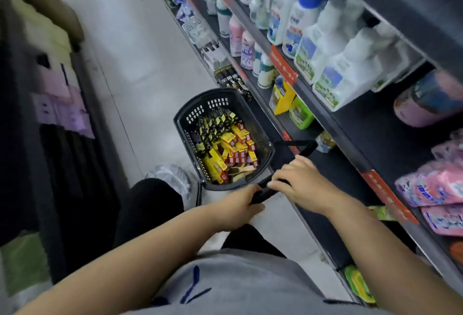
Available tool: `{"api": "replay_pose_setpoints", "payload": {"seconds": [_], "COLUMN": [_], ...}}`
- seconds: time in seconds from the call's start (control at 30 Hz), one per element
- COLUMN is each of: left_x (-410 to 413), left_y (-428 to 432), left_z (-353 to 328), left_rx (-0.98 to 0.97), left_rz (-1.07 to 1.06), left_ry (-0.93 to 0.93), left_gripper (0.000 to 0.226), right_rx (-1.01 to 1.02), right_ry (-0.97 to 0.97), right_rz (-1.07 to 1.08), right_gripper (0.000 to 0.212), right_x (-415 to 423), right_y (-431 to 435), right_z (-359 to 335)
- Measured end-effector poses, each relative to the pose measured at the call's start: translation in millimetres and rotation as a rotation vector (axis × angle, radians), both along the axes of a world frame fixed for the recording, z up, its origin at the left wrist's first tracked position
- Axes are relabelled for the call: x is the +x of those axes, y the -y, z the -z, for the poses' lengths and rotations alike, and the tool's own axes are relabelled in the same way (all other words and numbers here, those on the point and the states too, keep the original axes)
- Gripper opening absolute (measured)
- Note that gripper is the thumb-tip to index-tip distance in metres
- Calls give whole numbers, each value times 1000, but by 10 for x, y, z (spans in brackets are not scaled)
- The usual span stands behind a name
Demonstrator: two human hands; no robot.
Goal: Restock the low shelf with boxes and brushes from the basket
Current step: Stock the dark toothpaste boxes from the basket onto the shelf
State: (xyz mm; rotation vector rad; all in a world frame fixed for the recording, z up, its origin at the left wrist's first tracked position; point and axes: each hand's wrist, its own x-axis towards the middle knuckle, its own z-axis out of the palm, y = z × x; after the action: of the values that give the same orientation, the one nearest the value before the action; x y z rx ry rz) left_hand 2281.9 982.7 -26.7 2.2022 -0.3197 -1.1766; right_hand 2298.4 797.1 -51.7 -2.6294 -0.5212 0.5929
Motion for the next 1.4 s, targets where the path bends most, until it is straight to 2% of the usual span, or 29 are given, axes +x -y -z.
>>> {"api": "replay_pose_setpoints", "payload": {"seconds": [0.1,0.3,0.4,0.47,0.57,0.63,0.73,0.8,0.93,1.13,1.27,1.4], "left_x": [329,918,1230,1477,1971,2366,3020,3482,4352,5115,5364,5480], "left_y": [130,143,21,-115,-381,-554,-809,-1038,-1589,-2220,-2389,-2454], "left_z": [-94,-231,-257,-257,-242,-249,-190,-54,303,1026,1674,2357], "left_rx": [-12,-59,-79,-53,-98,-130,-117,-67,9,34,51,213], "left_rz": [33,104,221,310,326,297,290,313,255,100,29,141], "left_ry": [-2,-67,0,53,67,3,-181,-252,-327,-230,-156,109], "left_gripper": [35,37,40,36,21,14,28,30,8,25,43,49], "right_rx": [-55,21,18,22,157,291,457,509,484,513,596,492], "right_ry": [124,249,285,301,409,440,325,227,17,-322,-383,-427], "right_rz": [92,281,371,431,614,786,1045,1160,1222,1332,1327,1360], "right_gripper": [32,48,52,48,26,34,58,65,62,62,65,59], "right_x": [158,517,734,920,1252,1489,1869,2133,2672,3133,3196,3142], "right_y": [29,-258,-452,-613,-924,-1171,-1621,-1933,-2514,-2980,-2944,-2745], "right_z": [-4,-64,-68,-76,-56,-21,89,241,615,1195,1594,2110]}}
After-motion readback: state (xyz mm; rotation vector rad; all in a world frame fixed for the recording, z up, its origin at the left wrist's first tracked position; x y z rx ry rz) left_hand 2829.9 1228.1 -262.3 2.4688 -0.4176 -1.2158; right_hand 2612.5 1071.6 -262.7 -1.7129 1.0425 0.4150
